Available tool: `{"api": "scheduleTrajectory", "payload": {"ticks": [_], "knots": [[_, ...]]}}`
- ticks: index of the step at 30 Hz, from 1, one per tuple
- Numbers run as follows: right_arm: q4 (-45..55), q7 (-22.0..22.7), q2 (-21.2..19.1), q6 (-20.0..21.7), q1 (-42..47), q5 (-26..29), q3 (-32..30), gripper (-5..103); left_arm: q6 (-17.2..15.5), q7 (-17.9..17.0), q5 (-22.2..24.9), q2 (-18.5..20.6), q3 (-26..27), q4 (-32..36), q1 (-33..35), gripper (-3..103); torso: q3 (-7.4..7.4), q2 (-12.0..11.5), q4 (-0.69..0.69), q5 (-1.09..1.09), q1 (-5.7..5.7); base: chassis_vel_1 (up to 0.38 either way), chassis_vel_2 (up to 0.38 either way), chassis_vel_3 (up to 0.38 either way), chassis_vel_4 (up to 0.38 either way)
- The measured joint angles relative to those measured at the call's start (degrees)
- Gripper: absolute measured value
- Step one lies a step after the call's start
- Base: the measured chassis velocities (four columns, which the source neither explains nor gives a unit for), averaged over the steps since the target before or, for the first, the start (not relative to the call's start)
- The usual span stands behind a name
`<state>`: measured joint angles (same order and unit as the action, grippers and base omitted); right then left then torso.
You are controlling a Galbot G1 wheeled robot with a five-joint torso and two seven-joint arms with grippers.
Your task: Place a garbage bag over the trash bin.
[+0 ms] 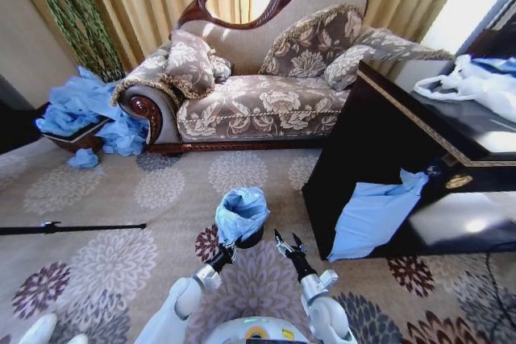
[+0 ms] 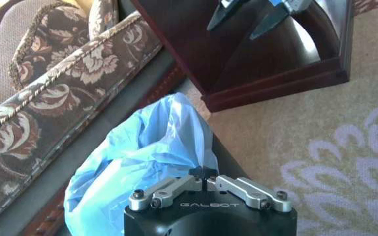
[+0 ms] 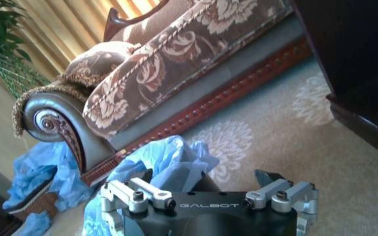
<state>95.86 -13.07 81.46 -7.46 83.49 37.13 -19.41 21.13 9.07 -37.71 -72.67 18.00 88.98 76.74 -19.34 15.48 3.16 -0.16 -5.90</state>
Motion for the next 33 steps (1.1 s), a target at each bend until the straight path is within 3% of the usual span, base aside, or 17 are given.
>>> {"api": "scheduleTrajectory", "payload": {"ticks": [9,26,33], "knots": [[-0.28,0.07,0.22,-0.04,0.18,-0.38,-0.04,100,0.85,-0.02,-0.05,-0.22,-0.05,-1.32,-0.18,0,0.01,0.0,-0.02,0.0,0.01,0.0,0.0,0.0,0.0],[0.59,0.51,0.25,-0.06,0.44,-0.82,0.15,100,2.52,0.62,-0.51,-2.0,1.11,-11.15,-3.43,0,0.01,0.0,-0.01,0.0,0.01,0.0,0.0,0.0,0.0],[0.7,0.62,0.44,-0.05,0.55,-1.22,0.35,100,2.97,-0.28,1.48,-2.15,0.85,-10.55,-2.91,-1,0.01,0.0,-0.01,0.0,0.01,0.0,0.0,0.0,0.0]]}}
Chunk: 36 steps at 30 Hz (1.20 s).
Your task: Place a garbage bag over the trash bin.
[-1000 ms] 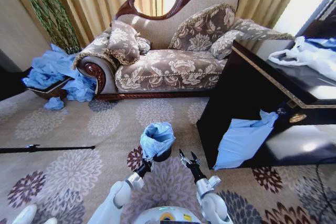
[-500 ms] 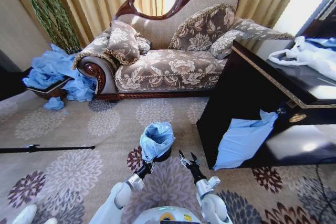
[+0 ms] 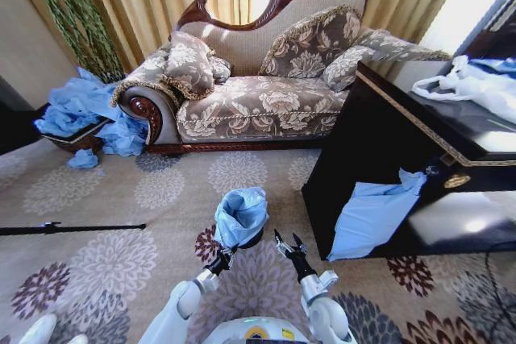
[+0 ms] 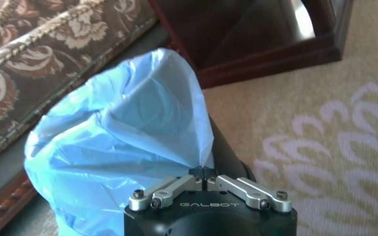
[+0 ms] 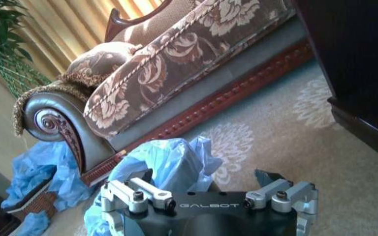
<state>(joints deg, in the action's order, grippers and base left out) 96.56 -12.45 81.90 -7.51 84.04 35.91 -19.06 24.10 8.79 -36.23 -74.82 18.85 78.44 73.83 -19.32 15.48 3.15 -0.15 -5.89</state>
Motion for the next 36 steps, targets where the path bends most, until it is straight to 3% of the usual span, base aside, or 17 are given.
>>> {"api": "scheduleTrajectory", "payload": {"ticks": [3,6,7,10,11,14,15,17,18,20,21,22,23,26,31,33,36], "knots": [[0.17,0.03,0.08,0.02,0.07,-0.14,0.07,100,0.2,-0.3,1.84,0.43,-0.29,0.74,0.73,4,0.0,0.0,0.0,0.0,0.0,0.0,0.0,0.0,0.0],[0.6,0.23,0.15,0.09,0.11,-0.24,0.09,100,2.4,0.13,11.56,2.14,-0.75,3.41,2.87,20,0.0,0.0,0.0,-0.01,0.0,0.0,0.0,0.0,0.0],[0.6,0.23,0.15,0.09,0.11,-0.24,0.09,100,2.4,0.13,11.56,2.14,-0.75,3.41,2.87,20,0.0,0.0,0.0,-0.01,0.0,0.0,0.0,0.0,0.0],[0.97,0.26,0.24,0.12,0.31,-0.58,0.09,100,2.26,2.92,24.49,4.25,-0.01,8.38,6.59,36,0.0,0.0,0.0,-0.01,0.0,0.0,0.0,0.0,0.0],[0.97,0.26,0.24,0.12,0.31,-0.58,0.09,100,2.26,2.92,24.49,4.25,-0.01,8.38,6.59,36,0.0,0.0,0.0,-0.01,0.0,0.0,0.0,0.0,0.0],[1.3,0.32,0.34,0.12,0.42,-0.8,0.1,100,-3.21,4.53,36.61,6.7,0.9,15.55,10.92,47,0.0,0.0,-0.01,0.0,0.0,0.0,0.0,0.0,0.0],[1.3,0.32,0.34,0.12,0.42,-0.8,0.1,100,-3.21,4.53,36.61,6.7,0.9,15.55,10.92,47,0.0,0.0,-0.01,0.0,0.0,0.0,0.0,0.0,0.0],[1.53,0.35,0.39,0.1,0.55,-1.09,0.19,100,-8.42,4.3,41.97,8.18,1.11,21.17,12.85,58,0.0,0.01,-0.02,-0.01,0.01,0.0,0.0,0.0,0.0],[1.88,0.35,0.4,0.1,0.74,-1.24,0.3,100,-15.55,2.32,46.18,10.33,0.76,27.47,13.56,64,0.0,0.01,-0.02,-0.01,0.01,0.0,0.0,0.0,0.0],[2.04,0.36,0.42,0.1,0.83,-1.29,0.36,100,-18.45,1.1,47.53,11.14,0.54,29.57,13.48,69,0.0,0.01,-0.01,0.01,0.01,0.0,0.0,0.0,0.0],[2.33,0.35,0.49,0.1,0.98,-1.45,0.48,100,-23.46,-0.58,50.3,12.58,0.02,32.86,12.8,69,0.0,0.01,-0.02,0.0,0.01,0.0,0.0,0.0,0.0],[2.95,0.36,0.56,0.08,1.31,-1.61,0.53,100,-31.74,-4.35,54.48,14.76,-1.26,36.99,10.28,80,0.0,0.01,-0.02,0.0,0.01,0.0,0.0,0.0,0.0],[2.95,0.36,0.56,0.08,1.31,-1.61,0.53,100,-31.74,-4.35,54.48,14.76,-1.26,36.99,10.28,80,0.0,0.01,-0.02,0.0,0.01,0.0,0.0,0.0,0.0],[4.15,0.46,0.58,0.08,2.01,-1.86,0.69,100,-46.28,-11.82,62.6,19.19,-5.18,42.04,2.27,92,0.0,0.01,0.05,-0.01,0.01,0.0,0.0,0.0,0.0],[4.27,0.58,-0.04,0.3,1.53,-1.86,1.83,100,-54.67,-18.74,69.0,21.6,-7.02,44.02,-1.95,77,0.0,0.01,-0.03,0.0,0.01,0.0,0.0,0.0,0.0],[4.07,0.4,-0.25,0.3,1.87,-1.88,1.86,100,-61.55,-25.51,79.05,22.98,-9.25,45.39,-7.41,66,0.0,0.01,-0.02,-0.01,0.0,0.0,0.0,0.0,0.0],[3.94,0.18,-0.23,0.19,2.24,-2.02,1.69,100,-64.67,-29.81,86.08,23.39,-11.05,45.45,-11.89,59,-0.01,0.01,-0.01,-0.01,0.0,0.0,0.0,0.0,0.0]]}}
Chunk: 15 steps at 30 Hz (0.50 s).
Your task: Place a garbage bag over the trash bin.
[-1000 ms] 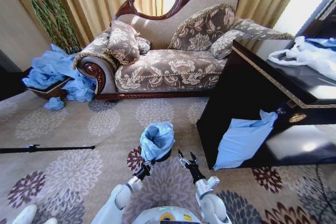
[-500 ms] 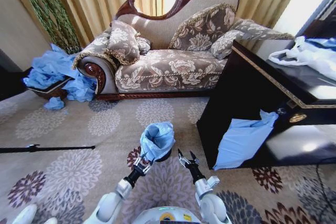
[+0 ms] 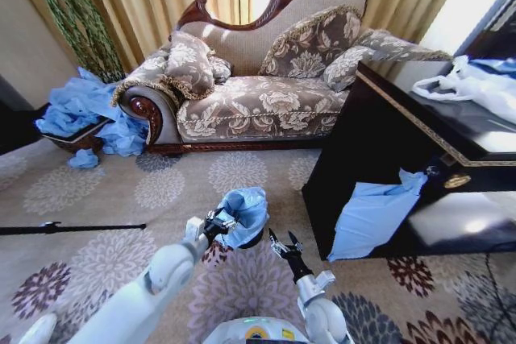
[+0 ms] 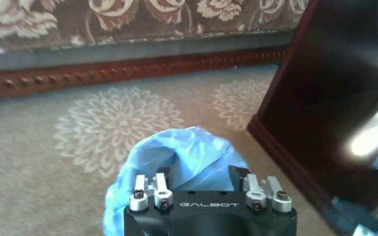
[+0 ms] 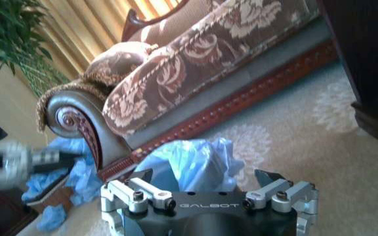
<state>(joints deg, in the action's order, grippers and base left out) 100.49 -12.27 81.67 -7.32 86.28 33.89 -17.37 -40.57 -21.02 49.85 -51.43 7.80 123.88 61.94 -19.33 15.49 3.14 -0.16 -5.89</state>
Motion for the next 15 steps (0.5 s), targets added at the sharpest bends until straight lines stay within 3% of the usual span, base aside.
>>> {"api": "scheduleTrajectory", "payload": {"ticks": [3,5,6,7,11,12,15], "knots": [[-0.11,-0.16,0.16,-0.08,0.05,-0.04,-0.09,100,-2.64,-5.98,9.3,0.21,-3.94,-3.46,-8.35,43,0.0,0.0,0.01,0.0,-0.01,0.0,0.0,0.0,0.0],[-0.16,-0.17,0.16,-0.08,-0.12,-0.03,-0.08,100,-2.71,-7.04,10.45,0.18,-4.54,-4.33,-9.51,43,0.0,0.0,0.01,0.0,-0.01,0.0,0.0,0.0,0.0],[-0.26,-0.15,0.17,-0.06,-0.55,0.06,-0.08,100,-2.71,-9.23,13.84,-0.28,-6.13,-7.15,-12.4,32,0.0,0.0,-0.01,0.01,-0.01,0.0,0.0,0.0,0.0],[-0.35,-0.11,0.17,-0.05,-0.87,0.14,-0.15,100,-2.68,-10.06,15.21,-0.7,-7.12,-9.13,-14.03,32,0.0,0.0,0.0,0.0,-0.01,0.0,0.0,0.0,0.0],[-0.41,0.1,-0.09,-0.01,-1.48,0.61,-0.79,100,-2.4,-10.64,17.6,-2.89,-9.68,-15.93,-18.34,16,0.0,0.0,0.0,0.01,-0.01,0.0,0.0,0.0,0.0],[-0.41,0.1,-0.09,-0.01,-1.48,0.61,-0.79,100,-2.4,-10.64,17.6,-2.89,-9.68,-15.93,-18.34,16,0.0,0.0,0.0,0.01,-0.01,0.0,0.0,0.0,0.0],[-0.4,0.35,-0.68,0.02,-1.75,1.05,-1.07,100,-2.18,-10.86,19.4,-6.16,-11.75,-23.28,-21.86,2,-0.01,-0.01,0.01,0.01,-0.01,0.0,0.0,0.0,0.0]]}}
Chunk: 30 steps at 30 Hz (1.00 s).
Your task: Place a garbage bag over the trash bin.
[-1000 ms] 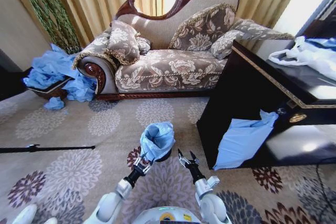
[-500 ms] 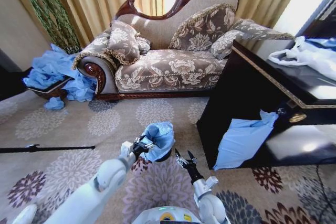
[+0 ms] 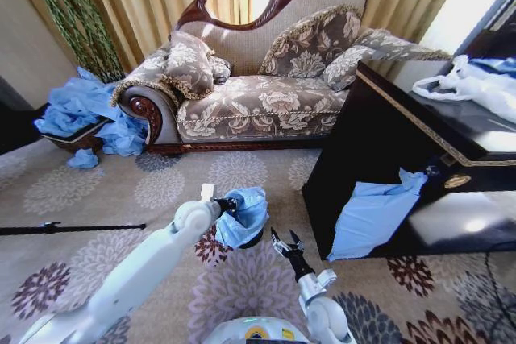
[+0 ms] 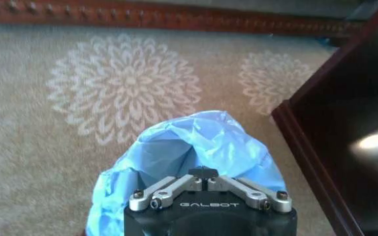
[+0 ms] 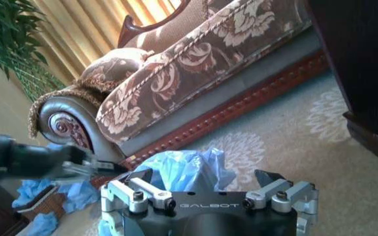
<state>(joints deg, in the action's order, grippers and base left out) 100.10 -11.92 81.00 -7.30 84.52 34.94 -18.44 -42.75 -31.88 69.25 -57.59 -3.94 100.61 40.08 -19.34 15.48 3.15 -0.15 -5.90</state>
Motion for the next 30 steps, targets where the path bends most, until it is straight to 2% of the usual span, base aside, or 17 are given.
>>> {"api": "scheduleTrajectory", "payload": {"ticks": [1,4,11,12,17,24,30], "knots": [[0.0,0.0,0.0,0.0,0.0,0.0,0.0,100,0.0,0.0,0.0,0.0,0.0,0.0,0.0,2,0.0,0.0,0.0,0.0,0.0,0.0,0.0,0.0,0.0],[-0.02,0.15,-0.27,0.05,-0.36,0.4,-0.01,100,0.18,1.38,-1.46,-2.99,-1.97,-7.42,-3.16,0,0.0,0.0,0.0,0.0,0.0,0.0,0.0,0.0,0.0],[-0.13,0.29,-0.44,0.07,-0.41,0.83,-0.42,100,0.37,3.17,-2.91,-5.86,-5.1,-14.55,-6.91,0,0.01,0.0,0.0,0.01,0.01,0.0,0.0,0.0,0.0],[-0.08,0.3,-0.59,0.08,-0.39,1.06,-0.53,100,0.4,3.98,-3.71,-7.27,-6.29,-17.83,-8.13,0,0.01,0.0,0.0,0.01,0.01,0.0,0.0,0.0,0.0],[0.02,0.43,-0.78,0.12,-0.46,1.29,-0.55,100,0.46,4.79,-4.75,-9.65,-7.36,-21.59,-9.54,0,0.01,0.0,0.0,0.01,0.01,0.0,0.0,0.0,0.0],[-0.1,0.54,-1.37,0.29,-0.75,1.73,-0.36,100,0.54,7.99,-10.56,-14.86,-8.07,-32.44,-11.81,0,0.01,0.0,0.0,0.01,0.01,0.0,0.0,0.0,0.0],[-0.2,0.57,-1.83,0.44,-1.16,2.3,-0.32,100,0.58,9.25,-12.94,-16.69,-8.2,-36.64,-12.17,0,0.01,0.0,0.0,0.01,0.01,0.0,0.0,0.0,0.0]]}}
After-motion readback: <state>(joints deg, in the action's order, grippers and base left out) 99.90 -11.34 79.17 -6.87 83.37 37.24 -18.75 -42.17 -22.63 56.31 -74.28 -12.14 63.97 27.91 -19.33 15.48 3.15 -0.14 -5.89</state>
